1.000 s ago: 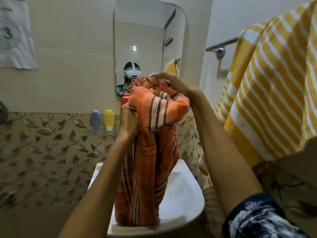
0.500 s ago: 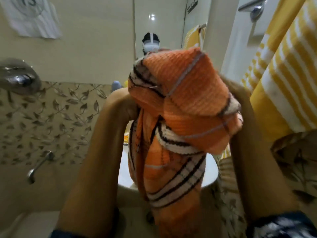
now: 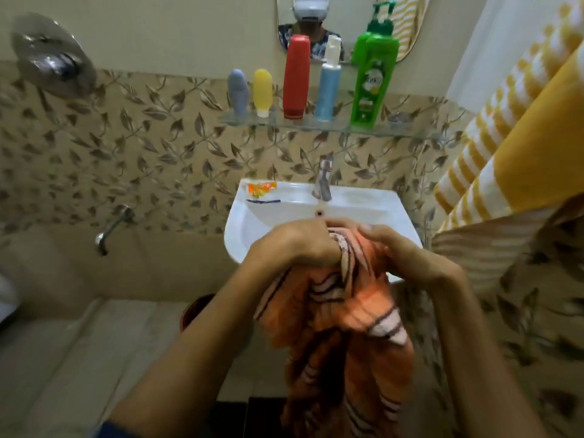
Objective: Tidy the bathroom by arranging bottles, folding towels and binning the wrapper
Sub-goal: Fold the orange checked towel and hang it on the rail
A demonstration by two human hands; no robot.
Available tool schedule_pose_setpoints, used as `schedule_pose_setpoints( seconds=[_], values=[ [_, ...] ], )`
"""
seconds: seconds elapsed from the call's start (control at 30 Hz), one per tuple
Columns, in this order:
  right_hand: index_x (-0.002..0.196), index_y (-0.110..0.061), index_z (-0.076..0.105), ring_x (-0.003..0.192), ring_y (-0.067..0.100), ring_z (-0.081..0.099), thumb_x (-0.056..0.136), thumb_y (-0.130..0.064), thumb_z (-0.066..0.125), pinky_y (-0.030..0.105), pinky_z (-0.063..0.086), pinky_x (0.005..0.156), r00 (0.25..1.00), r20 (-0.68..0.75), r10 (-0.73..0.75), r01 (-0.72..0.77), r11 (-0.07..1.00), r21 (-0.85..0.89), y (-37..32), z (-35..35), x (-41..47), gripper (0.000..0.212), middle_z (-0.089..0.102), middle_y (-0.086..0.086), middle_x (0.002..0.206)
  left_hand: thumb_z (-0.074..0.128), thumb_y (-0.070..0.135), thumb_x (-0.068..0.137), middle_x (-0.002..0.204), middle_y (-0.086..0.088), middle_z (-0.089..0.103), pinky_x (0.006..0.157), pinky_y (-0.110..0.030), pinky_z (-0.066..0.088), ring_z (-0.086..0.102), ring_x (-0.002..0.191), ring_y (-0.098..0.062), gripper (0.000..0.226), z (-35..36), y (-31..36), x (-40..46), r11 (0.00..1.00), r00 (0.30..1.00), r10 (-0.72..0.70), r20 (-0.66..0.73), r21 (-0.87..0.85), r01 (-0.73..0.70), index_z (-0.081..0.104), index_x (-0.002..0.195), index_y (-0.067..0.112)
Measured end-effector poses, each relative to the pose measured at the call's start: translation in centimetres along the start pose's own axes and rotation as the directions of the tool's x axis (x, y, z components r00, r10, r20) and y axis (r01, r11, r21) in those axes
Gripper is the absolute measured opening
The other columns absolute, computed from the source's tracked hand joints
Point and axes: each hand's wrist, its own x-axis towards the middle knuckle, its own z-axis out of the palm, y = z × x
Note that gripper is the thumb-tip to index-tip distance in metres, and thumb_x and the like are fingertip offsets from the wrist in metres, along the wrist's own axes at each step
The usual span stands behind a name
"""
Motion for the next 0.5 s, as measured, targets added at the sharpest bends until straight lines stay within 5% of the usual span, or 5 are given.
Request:
schedule_pose_setpoints(
  seconds=[0.03, 0.1, 0.2, 0.33, 0.5],
  values=[
    [0.120, -0.014, 0.057, 0.068, -0.008, 0.068, 0.103, -0.026, 0.034, 0.008, 0.052, 0.059, 0.997, 0.079, 0.014, -0.027, 0.986, 0.164, 0.2, 0.2, -0.5, 0.031, 0.072, -0.003, 0.109, 0.055, 0.022, 0.085, 0.123, 0.000, 0.062, 0.097, -0.034, 0.046, 0.059, 0.109, -0.019, 0.026, 0.9, -0.6, 0.4, 0.996, 0.998, -0.064, 0.017, 0.061, 0.063, 0.056, 0.109, 0.033],
    [0.121, -0.031, 0.057, 0.098, 0.002, 0.067, 0.095, -0.046, 0.047, 0.014, 0.051, 0.081, 0.994, 0.103, -0.041, 0.041, 0.999, -0.001, 0.5, 0.7, -0.8, 0.032, 0.071, -0.009, 0.109, 0.054, 0.025, 0.082, 0.120, -0.008, 0.061, 0.094, -0.040, 0.049, 0.059, 0.105, -0.027, 0.040, 2.3, -1.2, 0.7, 0.973, 0.982, -0.177, 0.073, 0.161, 0.163, 0.053, 0.122, 0.020],
    [0.119, -0.025, 0.055, 0.065, 0.010, 0.065, 0.097, -0.032, 0.052, 0.016, 0.049, 0.064, 0.990, 0.140, 0.017, -0.012, 0.999, -0.038, 1.7, 0.7, -2.7, 0.024, 0.072, 0.005, 0.077, 0.056, 0.027, 0.081, 0.116, -0.011, 0.061, 0.092, -0.042, 0.050, 0.059, 0.102, -0.029, 0.050, 3.4, -1.9, 0.4, 0.967, 0.965, -0.219, 0.147, 0.165, 0.194, 0.045, 0.129, 0.019],
    [0.108, -0.003, 0.062, 0.089, 0.022, 0.069, 0.100, -0.013, 0.042, 0.024, 0.050, 0.083, 0.994, 0.096, 0.059, -0.053, 0.996, -0.065, 2.6, 0.4, -4.2, 0.023, 0.071, 0.012, 0.095, 0.061, 0.013, 0.078, 0.093, -0.009, 0.065, 0.071, -0.028, 0.048, 0.061, 0.085, -0.027, 0.015, 1.7, -3.0, -1.2, 0.966, 0.972, -0.226, 0.067, 0.144, 0.215, 0.061, 0.092, 0.015],
    [0.110, -0.017, 0.062, 0.095, 0.010, 0.062, 0.093, -0.047, 0.039, 0.010, 0.041, 0.080, 0.993, 0.117, 0.006, 0.004, 0.996, -0.089, 0.9, 0.8, -6.0, 0.042, 0.066, 0.000, 0.100, 0.060, 0.017, 0.078, 0.064, -0.005, 0.060, 0.058, -0.032, 0.049, 0.051, 0.059, -0.018, 0.011, 1.8, -1.7, -2.5, 0.985, 0.979, -0.174, -0.106, -0.041, 0.170, 0.065, 0.071, 0.010]
  ],
)
